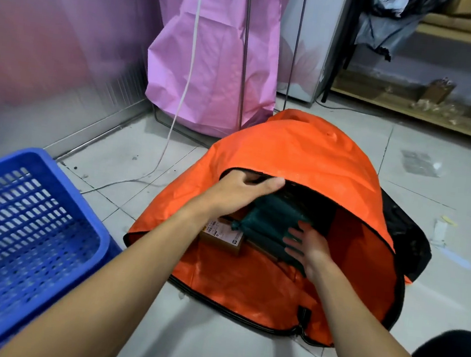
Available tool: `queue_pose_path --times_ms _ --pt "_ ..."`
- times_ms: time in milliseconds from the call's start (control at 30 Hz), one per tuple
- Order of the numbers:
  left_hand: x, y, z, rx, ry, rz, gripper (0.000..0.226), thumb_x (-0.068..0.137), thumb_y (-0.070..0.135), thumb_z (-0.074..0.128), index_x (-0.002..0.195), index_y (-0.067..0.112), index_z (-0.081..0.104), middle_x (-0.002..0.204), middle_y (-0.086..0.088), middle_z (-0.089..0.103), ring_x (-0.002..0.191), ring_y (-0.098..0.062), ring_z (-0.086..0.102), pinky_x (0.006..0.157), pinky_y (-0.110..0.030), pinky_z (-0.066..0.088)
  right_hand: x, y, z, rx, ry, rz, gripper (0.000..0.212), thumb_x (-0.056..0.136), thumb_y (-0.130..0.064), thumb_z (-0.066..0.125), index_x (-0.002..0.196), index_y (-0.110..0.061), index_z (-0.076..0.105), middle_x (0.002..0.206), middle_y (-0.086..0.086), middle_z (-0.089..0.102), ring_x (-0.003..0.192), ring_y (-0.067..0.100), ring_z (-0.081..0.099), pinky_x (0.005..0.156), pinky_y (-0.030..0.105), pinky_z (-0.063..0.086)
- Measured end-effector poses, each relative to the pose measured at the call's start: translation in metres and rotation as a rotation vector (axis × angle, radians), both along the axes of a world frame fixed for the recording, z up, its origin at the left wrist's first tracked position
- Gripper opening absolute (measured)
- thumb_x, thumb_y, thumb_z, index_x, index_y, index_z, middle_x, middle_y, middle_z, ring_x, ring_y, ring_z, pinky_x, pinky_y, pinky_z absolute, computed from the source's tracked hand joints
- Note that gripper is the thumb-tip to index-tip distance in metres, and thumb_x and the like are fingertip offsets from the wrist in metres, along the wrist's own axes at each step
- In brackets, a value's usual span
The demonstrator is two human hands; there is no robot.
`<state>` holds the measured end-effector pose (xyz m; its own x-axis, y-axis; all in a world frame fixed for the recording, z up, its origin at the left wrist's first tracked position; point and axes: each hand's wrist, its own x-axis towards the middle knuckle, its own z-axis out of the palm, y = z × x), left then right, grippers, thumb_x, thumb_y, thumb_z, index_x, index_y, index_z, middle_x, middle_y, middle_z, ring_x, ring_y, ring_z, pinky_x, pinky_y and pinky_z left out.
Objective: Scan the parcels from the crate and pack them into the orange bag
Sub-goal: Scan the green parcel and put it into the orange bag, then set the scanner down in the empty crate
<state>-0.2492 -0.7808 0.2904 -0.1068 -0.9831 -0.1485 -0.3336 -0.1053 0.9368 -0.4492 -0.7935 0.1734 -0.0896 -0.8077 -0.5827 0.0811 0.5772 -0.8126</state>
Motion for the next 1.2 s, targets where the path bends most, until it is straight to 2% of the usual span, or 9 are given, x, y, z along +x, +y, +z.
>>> queue_pose_path --times_ms 133,233,533,633,700,833,967,1067,1200 --pt "0.013 0.015 0.002 0.006 -0.158 -0.124 0.062 0.091 0.047 0.075 0.146 0.023 0.057 0.142 0.016 0.060 0.130 -0.001 0.055 0.105 -0.018 0.041 0.002 0.009 0.006 0.019 0.061 0.067 0.044 0.113 -0.028 0.037 0.152 -0.010 0.043 0.145 0.011 0.057 0.115 0.033 0.065 0.091 0.045 0.055" --pt "0.028 0.020 0.002 0.049 -0.238 -0.045 0.063 0.098 0.041 0.068 0.152 0.016 0.049 0.150 0.004 0.053 0.136 -0.010 0.050 0.107 -0.023 0.038 -0.001 0.013 0.011 0.028 0.114 0.131 0.041 0.112 -0.025 0.040 0.150 -0.011 0.046 0.144 0.011 0.057 0.108 0.033 0.067 0.091 0.046 0.056" --pt "0.057 0.059 0.004 0.089 -0.214 0.133 0.030 0.101 0.032 0.063 0.127 0.018 0.069 0.120 -0.003 0.072 0.109 -0.018 0.069 0.101 -0.031 0.051 0.041 0.041 0.057 -0.042 0.285 0.366 0.031 0.106 -0.023 0.051 0.129 -0.002 0.053 0.110 0.017 0.070 0.080 0.028 0.065 0.062 0.031 0.050" --pt "0.069 0.078 0.017 0.079 -0.180 0.174 0.023 0.103 0.023 0.062 0.120 0.010 0.071 0.109 -0.002 0.072 0.095 -0.016 0.071 0.075 -0.011 0.050 0.075 0.056 0.082 -0.118 0.289 0.506 0.021 0.105 -0.020 0.051 0.115 -0.004 0.061 0.091 0.013 0.069 0.073 0.024 0.062 0.058 0.029 0.046" --pt "0.087 0.095 0.031 0.070 -0.200 0.204 0.021 0.102 0.022 0.062 0.114 0.009 0.073 0.108 -0.004 0.075 0.090 -0.013 0.072 0.067 -0.013 0.047 0.096 0.065 0.098 -0.166 0.256 0.563 0.019 0.103 -0.018 0.053 0.106 -0.005 0.066 0.087 0.015 0.070 0.074 0.025 0.060 0.061 0.031 0.046" --pt "0.146 0.132 0.065 0.102 -0.256 0.267 0.018 0.102 0.022 0.062 0.107 0.011 0.074 0.104 -0.003 0.078 0.090 -0.015 0.076 0.070 -0.018 0.049 0.136 0.082 0.127 -0.240 0.144 0.604 0.021 0.104 -0.015 0.051 0.107 0.000 0.066 0.080 0.017 0.068 0.061 0.022 0.060 0.054 0.027 0.042" --pt "0.210 0.190 0.098 0.047 -0.215 0.457 0.021 0.102 0.020 0.061 0.108 0.003 0.072 0.100 -0.009 0.080 0.091 -0.026 0.077 0.088 -0.039 0.058 0.193 0.105 0.151 -0.346 0.139 0.735 0.021 0.104 -0.015 0.048 0.103 -0.004 0.067 0.071 0.007 0.070 0.059 0.018 0.064 0.060 0.029 0.047" --pt "0.246 0.239 0.112 0.000 -0.133 0.586 0.024 0.103 0.013 0.060 0.111 -0.008 0.070 0.105 -0.021 0.077 0.083 -0.027 0.073 0.071 -0.020 0.059 0.240 0.126 0.169 -0.402 0.173 0.859 0.019 0.104 -0.014 0.048 0.105 -0.004 0.065 0.077 0.011 0.071 0.064 0.022 0.063 0.061 0.029 0.050" --pt "0.298 0.311 0.104 -0.022 -0.091 0.765 0.023 0.102 0.014 0.059 0.107 -0.004 0.072 0.100 -0.017 0.079 0.078 -0.020 0.074 0.069 -0.023 0.054 0.315 0.162 0.177 -0.460 0.270 1.080 0.013 0.103 -0.014 0.052 0.098 -0.007 0.062 0.080 0.011 0.069 0.065 0.020 0.063 0.060 0.028 0.049"
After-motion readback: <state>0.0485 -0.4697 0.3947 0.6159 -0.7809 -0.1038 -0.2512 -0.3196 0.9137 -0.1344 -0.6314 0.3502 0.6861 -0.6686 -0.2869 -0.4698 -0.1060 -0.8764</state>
